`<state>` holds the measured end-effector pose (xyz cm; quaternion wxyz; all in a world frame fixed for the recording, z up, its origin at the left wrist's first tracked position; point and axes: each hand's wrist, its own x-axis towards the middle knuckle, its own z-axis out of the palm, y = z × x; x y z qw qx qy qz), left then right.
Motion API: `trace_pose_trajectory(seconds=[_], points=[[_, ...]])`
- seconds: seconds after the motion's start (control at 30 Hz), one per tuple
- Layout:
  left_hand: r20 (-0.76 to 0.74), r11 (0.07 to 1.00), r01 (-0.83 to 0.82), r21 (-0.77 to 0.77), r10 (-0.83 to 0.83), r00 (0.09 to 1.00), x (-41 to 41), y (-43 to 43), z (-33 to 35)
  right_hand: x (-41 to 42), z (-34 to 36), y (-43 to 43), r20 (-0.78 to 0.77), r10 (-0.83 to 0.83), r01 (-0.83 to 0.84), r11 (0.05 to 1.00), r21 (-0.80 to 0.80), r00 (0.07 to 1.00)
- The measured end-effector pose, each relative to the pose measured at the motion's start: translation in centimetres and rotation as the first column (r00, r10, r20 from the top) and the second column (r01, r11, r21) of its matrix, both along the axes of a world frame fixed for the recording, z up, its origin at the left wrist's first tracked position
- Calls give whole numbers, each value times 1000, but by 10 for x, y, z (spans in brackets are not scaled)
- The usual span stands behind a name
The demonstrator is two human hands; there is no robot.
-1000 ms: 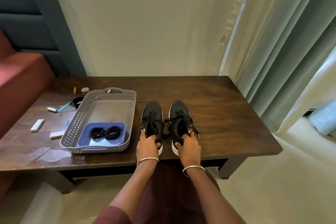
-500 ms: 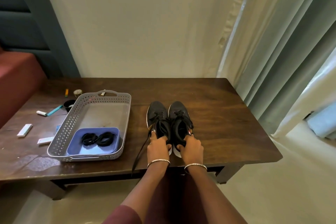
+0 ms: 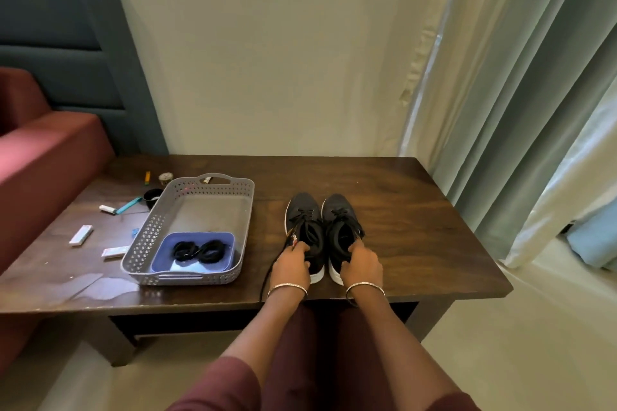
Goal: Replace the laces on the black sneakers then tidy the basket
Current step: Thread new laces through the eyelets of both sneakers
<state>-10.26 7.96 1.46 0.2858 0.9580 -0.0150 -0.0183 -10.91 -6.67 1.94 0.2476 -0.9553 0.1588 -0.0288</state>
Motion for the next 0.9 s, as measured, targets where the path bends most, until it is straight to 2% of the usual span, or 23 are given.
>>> trace_pose_trajectory(seconds=[0.13, 0.37, 0.63, 0.9], points=[[73, 998, -49, -25, 51, 996, -30, 15, 21, -24, 21, 27, 167, 37, -46, 998, 53, 985], [213, 981, -171, -95, 188, 959, -86, 52, 48, -65, 35, 85, 329, 169, -224, 964, 140, 929], [314, 912, -352, -210, 404, 859, -140, 112, 49, -94, 31, 150, 336, 332, -410, 891, 196, 881], [321, 867, -444, -225, 496, 807, -136, 180, 60, -83, 39, 216, 324, 398, -475, 855, 209, 858]])
